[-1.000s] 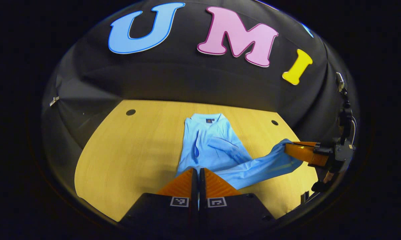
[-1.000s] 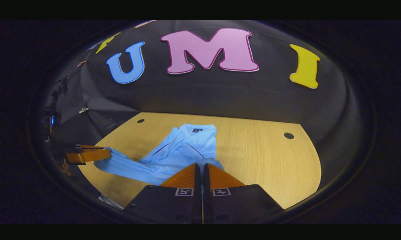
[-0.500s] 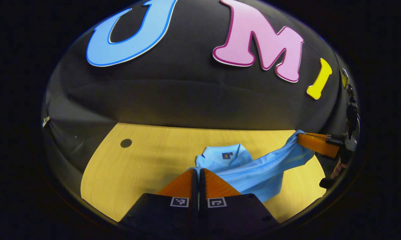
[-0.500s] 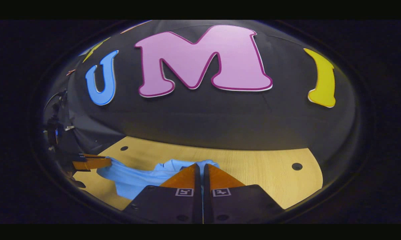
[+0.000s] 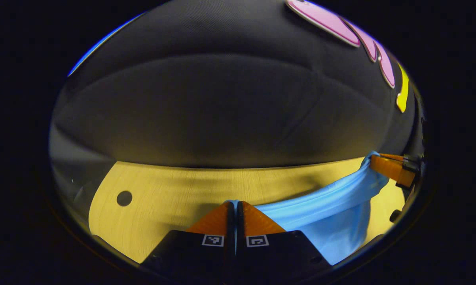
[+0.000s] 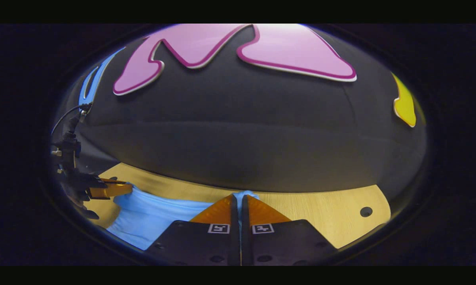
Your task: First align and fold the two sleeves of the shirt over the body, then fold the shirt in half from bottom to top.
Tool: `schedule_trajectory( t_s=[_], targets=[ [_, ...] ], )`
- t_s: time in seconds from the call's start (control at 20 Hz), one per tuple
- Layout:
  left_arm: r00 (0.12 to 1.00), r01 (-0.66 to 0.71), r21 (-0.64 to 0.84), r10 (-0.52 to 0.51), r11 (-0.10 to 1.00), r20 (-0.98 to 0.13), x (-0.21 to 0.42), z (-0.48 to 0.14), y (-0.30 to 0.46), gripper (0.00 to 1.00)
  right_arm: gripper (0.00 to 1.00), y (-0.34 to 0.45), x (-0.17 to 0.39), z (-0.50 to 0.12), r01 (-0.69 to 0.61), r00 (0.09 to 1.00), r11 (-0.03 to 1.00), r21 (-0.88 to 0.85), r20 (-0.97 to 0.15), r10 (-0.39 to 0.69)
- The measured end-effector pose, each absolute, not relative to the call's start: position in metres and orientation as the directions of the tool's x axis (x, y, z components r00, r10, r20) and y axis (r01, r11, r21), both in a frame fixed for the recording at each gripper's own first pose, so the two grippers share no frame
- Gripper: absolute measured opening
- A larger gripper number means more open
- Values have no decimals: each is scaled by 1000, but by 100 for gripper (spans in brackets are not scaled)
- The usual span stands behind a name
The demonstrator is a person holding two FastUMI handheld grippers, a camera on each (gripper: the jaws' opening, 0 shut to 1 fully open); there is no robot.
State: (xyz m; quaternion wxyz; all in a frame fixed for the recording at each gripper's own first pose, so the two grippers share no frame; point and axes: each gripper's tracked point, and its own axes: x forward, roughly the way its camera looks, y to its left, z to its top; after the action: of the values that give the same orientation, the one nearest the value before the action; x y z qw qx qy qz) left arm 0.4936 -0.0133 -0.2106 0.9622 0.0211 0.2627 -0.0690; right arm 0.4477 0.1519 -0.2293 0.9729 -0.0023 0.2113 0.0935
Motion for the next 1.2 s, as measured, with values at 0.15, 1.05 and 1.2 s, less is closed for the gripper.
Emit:
schedule_trajectory(
  t_s=[0.15,1.05,1.2],
  targets=[
    [850,106,15,-83,994,-521,490,-224,-6,22,43,154,445,-238,-185,895,983,18,-410,176],
    [986,151,5,-150,989,-68,194,7,-12,98,97,103,179,-37,-35,986,998,-59,-163,25],
    [988,156,-4,-156,988,-22,128,30,3,98,97,103,118,2,-18,994,997,-77,-113,9]
  ],
)
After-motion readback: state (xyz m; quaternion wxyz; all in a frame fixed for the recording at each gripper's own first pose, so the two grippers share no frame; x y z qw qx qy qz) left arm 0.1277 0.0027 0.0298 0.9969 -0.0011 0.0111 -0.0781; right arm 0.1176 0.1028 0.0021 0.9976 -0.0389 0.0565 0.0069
